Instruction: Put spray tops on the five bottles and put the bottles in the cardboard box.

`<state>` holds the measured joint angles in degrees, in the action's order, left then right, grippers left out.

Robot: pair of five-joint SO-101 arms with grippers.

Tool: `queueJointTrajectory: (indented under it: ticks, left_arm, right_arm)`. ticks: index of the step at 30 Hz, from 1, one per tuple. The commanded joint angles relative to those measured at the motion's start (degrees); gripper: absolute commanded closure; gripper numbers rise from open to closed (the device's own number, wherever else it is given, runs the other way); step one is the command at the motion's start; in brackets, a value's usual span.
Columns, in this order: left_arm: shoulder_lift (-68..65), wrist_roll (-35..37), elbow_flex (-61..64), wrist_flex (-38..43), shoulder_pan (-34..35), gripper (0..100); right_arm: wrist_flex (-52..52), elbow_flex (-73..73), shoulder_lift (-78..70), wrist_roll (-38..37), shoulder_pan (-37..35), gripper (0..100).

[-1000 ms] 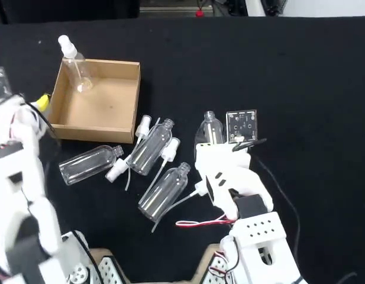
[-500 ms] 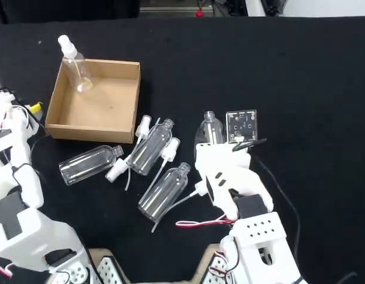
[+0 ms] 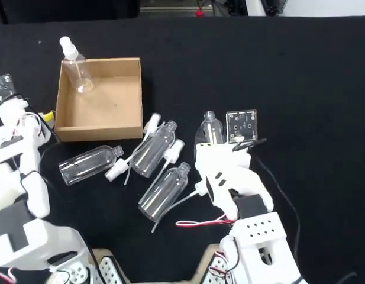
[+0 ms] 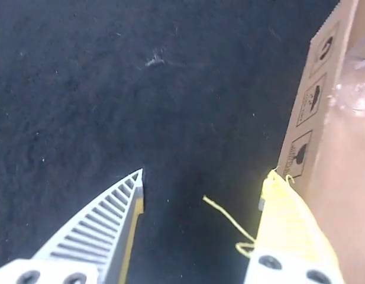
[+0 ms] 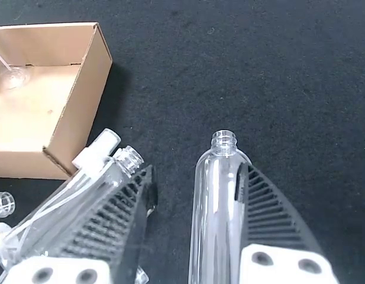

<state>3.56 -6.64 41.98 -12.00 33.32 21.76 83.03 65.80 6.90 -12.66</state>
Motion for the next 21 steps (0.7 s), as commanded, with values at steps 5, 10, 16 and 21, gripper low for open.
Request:
queueJointTrajectory:
  ticks: [5, 10, 16, 21]
  left_arm:
    - [7.6, -0.7, 4.8, 0.4, -1.4, 70]
    - [8.6, -0.7, 4.6, 0.4, -0.6, 70]
    - [12.9, -0.7, 2.1, -1.8, 2.9, 70]
    - [23.6, -9.0, -0.7, -20.3, 2.9, 70]
  right_arm:
    - [-1.7, -1.4, 0.8, 0.5, 0.9, 78.6]
    - [-1.6, -1.4, 0.8, 0.5, 0.9, 78.6]
    - [-1.6, -1.4, 0.7, 0.5, 0.9, 78.6]
    - [-1.8, -1.4, 0.6, 0.5, 0.9, 78.6]
